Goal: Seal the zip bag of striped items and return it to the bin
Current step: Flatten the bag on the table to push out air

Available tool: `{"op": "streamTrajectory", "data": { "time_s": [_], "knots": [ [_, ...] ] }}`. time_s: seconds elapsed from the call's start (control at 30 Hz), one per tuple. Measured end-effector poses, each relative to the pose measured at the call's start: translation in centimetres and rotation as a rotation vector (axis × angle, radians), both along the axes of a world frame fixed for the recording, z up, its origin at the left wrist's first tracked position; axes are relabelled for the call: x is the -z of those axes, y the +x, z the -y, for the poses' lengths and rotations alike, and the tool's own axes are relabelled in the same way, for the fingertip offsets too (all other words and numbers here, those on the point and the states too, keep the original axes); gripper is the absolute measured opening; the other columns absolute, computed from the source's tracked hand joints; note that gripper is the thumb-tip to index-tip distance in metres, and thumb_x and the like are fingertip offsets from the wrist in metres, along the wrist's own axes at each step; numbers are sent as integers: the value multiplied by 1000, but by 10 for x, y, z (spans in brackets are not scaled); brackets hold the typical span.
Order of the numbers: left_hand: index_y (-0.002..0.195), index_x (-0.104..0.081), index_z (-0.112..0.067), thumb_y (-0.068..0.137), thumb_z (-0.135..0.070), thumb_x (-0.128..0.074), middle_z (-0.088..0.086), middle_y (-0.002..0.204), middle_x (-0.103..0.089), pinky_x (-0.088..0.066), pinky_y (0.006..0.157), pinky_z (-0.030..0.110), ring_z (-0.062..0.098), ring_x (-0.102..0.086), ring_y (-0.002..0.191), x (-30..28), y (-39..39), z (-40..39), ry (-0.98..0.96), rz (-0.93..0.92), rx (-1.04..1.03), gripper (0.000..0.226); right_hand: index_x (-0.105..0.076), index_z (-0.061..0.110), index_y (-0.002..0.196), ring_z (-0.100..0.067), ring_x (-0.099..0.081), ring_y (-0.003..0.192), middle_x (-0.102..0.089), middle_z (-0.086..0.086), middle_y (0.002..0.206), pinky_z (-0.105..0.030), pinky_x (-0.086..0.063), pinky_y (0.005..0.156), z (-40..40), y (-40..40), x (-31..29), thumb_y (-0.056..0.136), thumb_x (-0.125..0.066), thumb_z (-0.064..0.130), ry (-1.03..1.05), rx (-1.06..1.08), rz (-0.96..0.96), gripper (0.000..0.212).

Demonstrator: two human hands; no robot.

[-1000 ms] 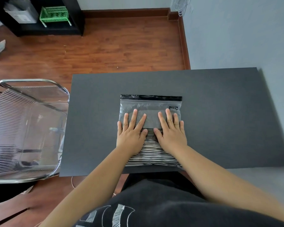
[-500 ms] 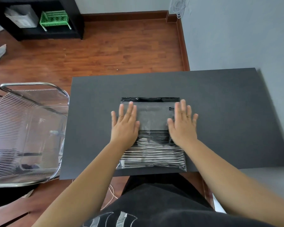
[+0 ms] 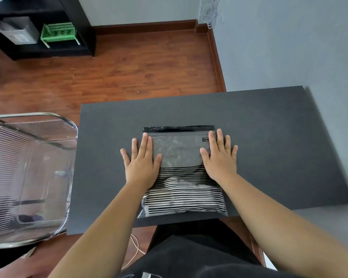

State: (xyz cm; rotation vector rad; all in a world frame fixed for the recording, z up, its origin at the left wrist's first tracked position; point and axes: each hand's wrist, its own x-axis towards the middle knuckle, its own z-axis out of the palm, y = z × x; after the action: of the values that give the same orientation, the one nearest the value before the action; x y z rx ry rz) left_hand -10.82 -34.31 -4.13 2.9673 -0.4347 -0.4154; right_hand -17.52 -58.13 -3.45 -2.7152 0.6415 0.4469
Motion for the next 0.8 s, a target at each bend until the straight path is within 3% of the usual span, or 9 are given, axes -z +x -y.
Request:
{"op": "streamTrajectory", "data": {
  "time_s": [0.07, 0.13, 0.27, 0.37, 0.5, 0.7, 0.8],
  "knots": [
    [156, -4, -21, 102, -45, -13, -10, 165, 5, 38, 102, 45, 23, 11, 151, -6, -2, -1, 1, 20, -67, 61, 9, 28, 155, -27, 16, 150, 19, 1, 163, -53, 9, 118, -2, 6, -4, 101, -19, 51, 24, 55, -27, 65],
    [156, -13, -16, 102, -34, -18, -6, 166, -4, 37, 102, 45, 26, 5, 151, -15, -2, 10, -9, 57, -36, 57, 6, 22, 156, -28, 14, 150, 17, -2, 164, -53, 8, 117, -12, 17, -10, 101, -22, 49, 57, 110, 4, 67],
    [155, -18, -16, 103, -27, -22, -3, 165, -9, 9, 118, 46, 29, 1, 151, -20, 6, 46, -78, 31, 200, 54, -4, 16, 156, -27, 7, 151, 8, -1, 165, -46, 3, 119, -36, 34, -17, 102, -30, 40, 64, -118, 150, 64],
    [156, -5, -24, 104, -35, -19, -8, 165, 4, 6, 119, 45, 26, 7, 151, -11, 10, 52, -81, -60, 236, 55, -4, 22, 156, -22, 9, 151, 9, 4, 165, -42, 6, 119, -36, 29, -5, 103, -25, 42, 81, -242, 99, 60],
    [153, 12, -35, 98, -58, -5, -17, 159, 23, 14, 115, 45, 17, 20, 148, -1, 9, 31, -51, -54, 191, 62, -2, 29, 156, -17, 9, 151, 9, 11, 164, -40, 11, 116, -10, 14, 6, 100, -18, 51, 10, -222, 121, 62],
    [155, 10, -25, 97, -61, -8, -8, 162, 21, 14, 117, 52, 24, 22, 148, -2, 9, -3, -64, -64, -52, 71, 2, 26, 156, -24, 12, 150, 14, 0, 164, -45, 7, 120, 26, 3, 1, 102, -16, 49, -11, -22, 76, 62],
    [152, 17, -27, 93, -71, -13, -11, 159, 27, 30, 109, 46, 23, 32, 144, -12, -1, -9, -116, -81, 66, 80, 9, 21, 155, -21, 20, 148, 23, -1, 162, -41, 13, 117, 18, -1, -11, 100, -22, 53, 60, -60, 117, 70]
  ]
}}
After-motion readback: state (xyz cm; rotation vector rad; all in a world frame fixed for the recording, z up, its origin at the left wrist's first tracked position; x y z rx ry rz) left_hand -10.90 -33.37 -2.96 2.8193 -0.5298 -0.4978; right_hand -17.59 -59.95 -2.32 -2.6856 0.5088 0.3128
